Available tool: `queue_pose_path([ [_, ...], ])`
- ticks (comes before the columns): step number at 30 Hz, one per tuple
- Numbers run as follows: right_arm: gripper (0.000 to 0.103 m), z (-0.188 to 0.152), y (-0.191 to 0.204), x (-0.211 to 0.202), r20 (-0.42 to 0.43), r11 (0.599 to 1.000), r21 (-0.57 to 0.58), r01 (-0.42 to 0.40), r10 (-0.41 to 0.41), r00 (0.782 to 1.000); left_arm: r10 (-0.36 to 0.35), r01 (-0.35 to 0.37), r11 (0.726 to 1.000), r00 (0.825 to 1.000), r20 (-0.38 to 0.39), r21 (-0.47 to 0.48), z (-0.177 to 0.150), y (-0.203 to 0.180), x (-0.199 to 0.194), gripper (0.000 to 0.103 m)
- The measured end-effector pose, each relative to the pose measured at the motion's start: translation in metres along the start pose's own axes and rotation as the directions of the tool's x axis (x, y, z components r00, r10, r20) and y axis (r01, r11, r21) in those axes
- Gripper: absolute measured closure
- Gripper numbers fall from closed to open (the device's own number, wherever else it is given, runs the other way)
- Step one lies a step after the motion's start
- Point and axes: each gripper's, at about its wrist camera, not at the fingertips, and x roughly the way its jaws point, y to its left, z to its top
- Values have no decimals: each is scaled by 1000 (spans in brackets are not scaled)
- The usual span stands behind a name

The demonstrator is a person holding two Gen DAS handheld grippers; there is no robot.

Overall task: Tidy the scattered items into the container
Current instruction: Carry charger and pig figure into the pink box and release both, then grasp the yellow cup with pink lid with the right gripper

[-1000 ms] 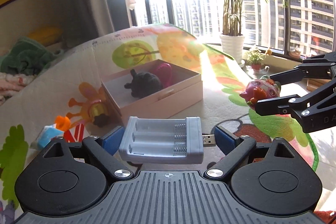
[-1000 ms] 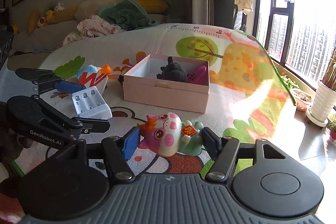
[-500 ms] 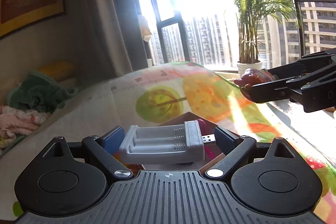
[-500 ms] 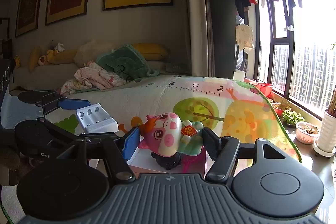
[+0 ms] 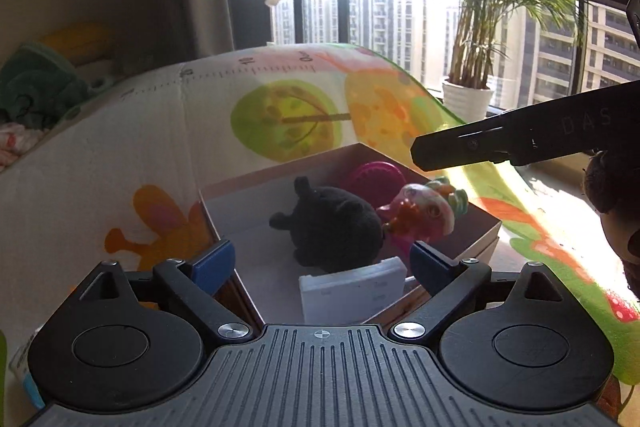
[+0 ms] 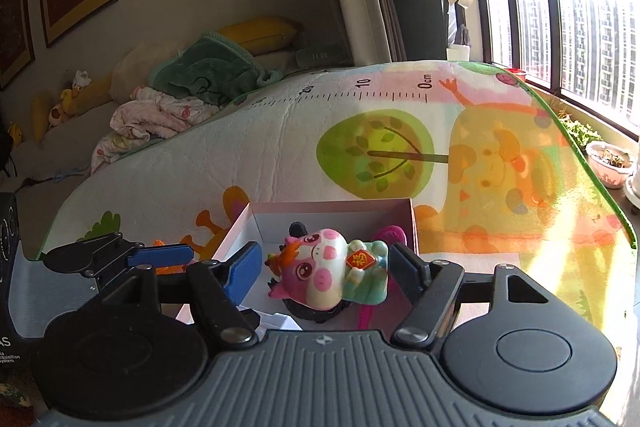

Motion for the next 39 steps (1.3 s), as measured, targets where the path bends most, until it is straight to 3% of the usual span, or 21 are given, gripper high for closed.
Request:
queue_pose_path([
  [4,24,-2,-3,1,12,1000,17,3,-3,1000,16,-16,1000,1000,-18,-12,-24,3,-28,3],
  [7,23,0,-4,-4,30,999,29,22,-23,999,30,-34,996,998,-54,-80,-46,11,-51,2],
  [10,22,3,-4,-11,44,999,31,38,-39,998,83,-93,988,993,-85,-125,-68,20,-72,1],
  [13,19,3,3,-17,47,999,27,38,-39,998,167,-188,969,977,-132,-162,-90,33,-89,0],
  [18,18,-9,47,-20,62,994,-105,40,-33,998,248,-294,915,950,-189,-277,-116,61,-118,0],
  [22,18,-22,99,-10,55,969,-245,15,-1,998,284,-333,887,940,-189,-321,-126,76,-139,0],
  [24,24,-24,120,1,26,957,-290,-5,13,1000,291,-336,884,940,-179,-325,-129,79,-147,0],
  [26,45,-22,142,18,-25,939,-343,-25,17,1000,290,-330,884,943,-165,-330,-131,82,-153,0],
  [27,48,-19,154,30,-57,925,-378,-34,14,998,285,-322,885,946,-155,-336,-133,83,-156,0],
  [32,49,-11,193,92,-166,858,-512,-41,-52,985,273,-296,879,955,-113,-373,-140,89,-169,0],
  [36,49,-11,213,147,-247,801,-598,-28,-150,957,271,-285,861,958,-94,-421,-146,98,-177,0],
  [39,49,-12,216,172,-284,788,-616,-7,-213,935,272,-282,855,958,-87,-436,-149,102,-179,0],
])
